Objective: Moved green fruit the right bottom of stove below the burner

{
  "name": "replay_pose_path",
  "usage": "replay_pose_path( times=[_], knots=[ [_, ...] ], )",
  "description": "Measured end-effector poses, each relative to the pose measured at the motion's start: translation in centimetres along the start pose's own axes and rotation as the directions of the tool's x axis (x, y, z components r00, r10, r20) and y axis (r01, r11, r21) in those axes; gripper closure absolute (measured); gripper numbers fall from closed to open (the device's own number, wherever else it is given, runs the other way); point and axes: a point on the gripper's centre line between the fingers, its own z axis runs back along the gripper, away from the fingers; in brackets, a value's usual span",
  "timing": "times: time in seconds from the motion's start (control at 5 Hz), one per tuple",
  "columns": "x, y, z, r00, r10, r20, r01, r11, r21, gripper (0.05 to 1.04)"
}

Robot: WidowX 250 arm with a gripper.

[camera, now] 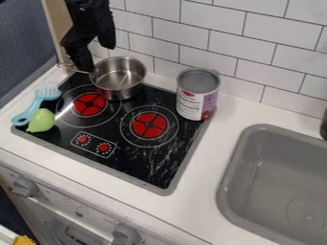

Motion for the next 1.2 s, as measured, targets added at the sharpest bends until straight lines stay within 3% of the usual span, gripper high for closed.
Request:
replay_pose_path(
  times=[0.2, 0.4, 0.6, 0.8, 1.0, 1.2],
  knots=[
    [0.3, -0.7, -1.2, 1.0, 0.012, 0.021, -0.011, 0.999, -0.036, 0.084],
    [-0.2, -1.6, -1.7, 0.996, 0.08, 0.031, -0.079, 0.996, -0.038, 0.084],
    [-1.3, -2.4, -0.9, 0.987, 0.159, 0.013, -0.159, 0.987, -0.024, 0.084],
    [-3.0, -4.9, -0.6, 0.941, 0.336, 0.026, -0.335, 0.942, -0.026, 0.084],
    [-4.2, -6.8, -0.2, 0.898, 0.439, -0.02, -0.439, 0.898, -0.008, 0.084],
    [-4.9, -8.6, -0.9, 0.877, 0.478, -0.053, -0.479, 0.878, -0.015, 0.084]
  ],
)
